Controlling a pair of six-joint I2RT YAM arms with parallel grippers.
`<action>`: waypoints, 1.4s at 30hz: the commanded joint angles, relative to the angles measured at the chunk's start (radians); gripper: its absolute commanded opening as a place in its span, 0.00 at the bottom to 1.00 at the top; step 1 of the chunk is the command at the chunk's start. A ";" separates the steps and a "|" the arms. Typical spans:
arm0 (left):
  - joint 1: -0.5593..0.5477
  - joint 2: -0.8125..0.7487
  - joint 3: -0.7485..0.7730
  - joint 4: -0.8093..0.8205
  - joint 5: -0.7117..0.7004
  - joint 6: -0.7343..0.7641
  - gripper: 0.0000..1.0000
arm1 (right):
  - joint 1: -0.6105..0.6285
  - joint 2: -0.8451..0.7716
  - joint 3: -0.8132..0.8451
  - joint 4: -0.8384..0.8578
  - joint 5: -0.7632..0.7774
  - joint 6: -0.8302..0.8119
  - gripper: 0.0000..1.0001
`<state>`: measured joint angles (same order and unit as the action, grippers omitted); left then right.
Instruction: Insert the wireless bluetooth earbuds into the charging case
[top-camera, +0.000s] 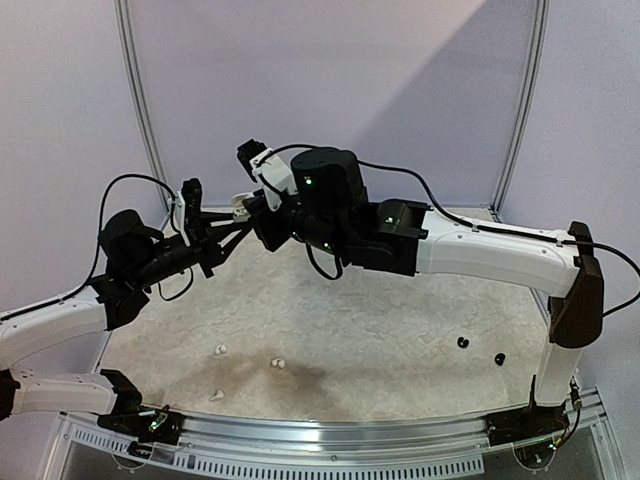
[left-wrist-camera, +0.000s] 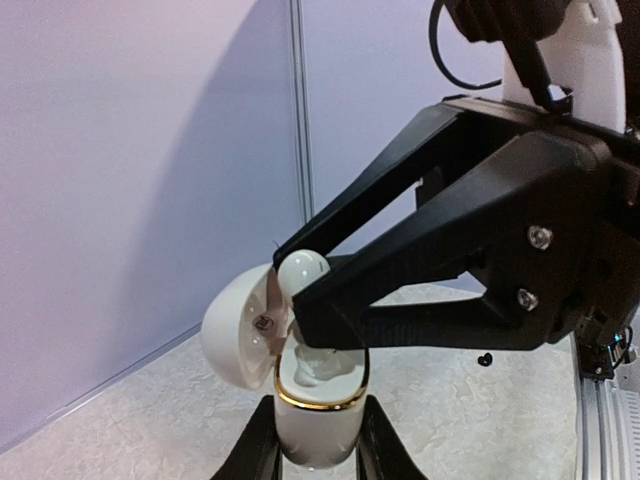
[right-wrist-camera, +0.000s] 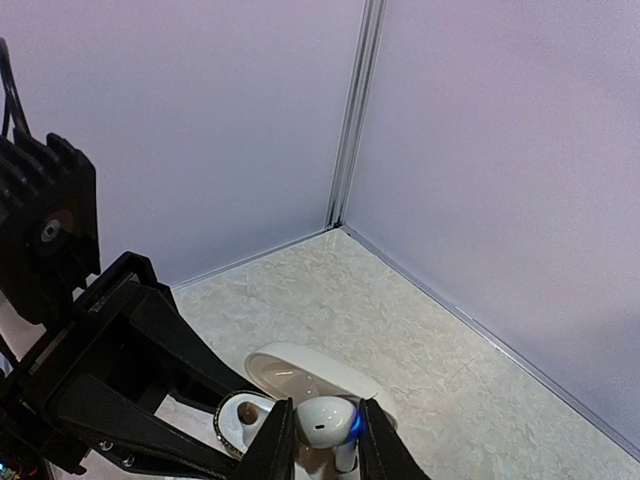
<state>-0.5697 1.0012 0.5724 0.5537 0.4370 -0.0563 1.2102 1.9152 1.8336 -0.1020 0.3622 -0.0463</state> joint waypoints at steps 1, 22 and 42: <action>-0.019 -0.007 0.017 0.060 0.006 0.000 0.00 | 0.001 0.036 0.007 -0.080 0.000 0.010 0.22; -0.019 -0.002 0.012 0.004 -0.032 0.017 0.00 | -0.005 -0.023 0.010 -0.022 -0.021 0.081 0.00; -0.019 -0.012 0.004 -0.025 -0.077 -0.063 0.00 | -0.027 -0.147 0.031 -0.109 0.013 0.151 0.00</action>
<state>-0.5743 1.0008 0.5724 0.5411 0.3878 -0.0685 1.2068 1.8286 1.8381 -0.0685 0.2684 0.0547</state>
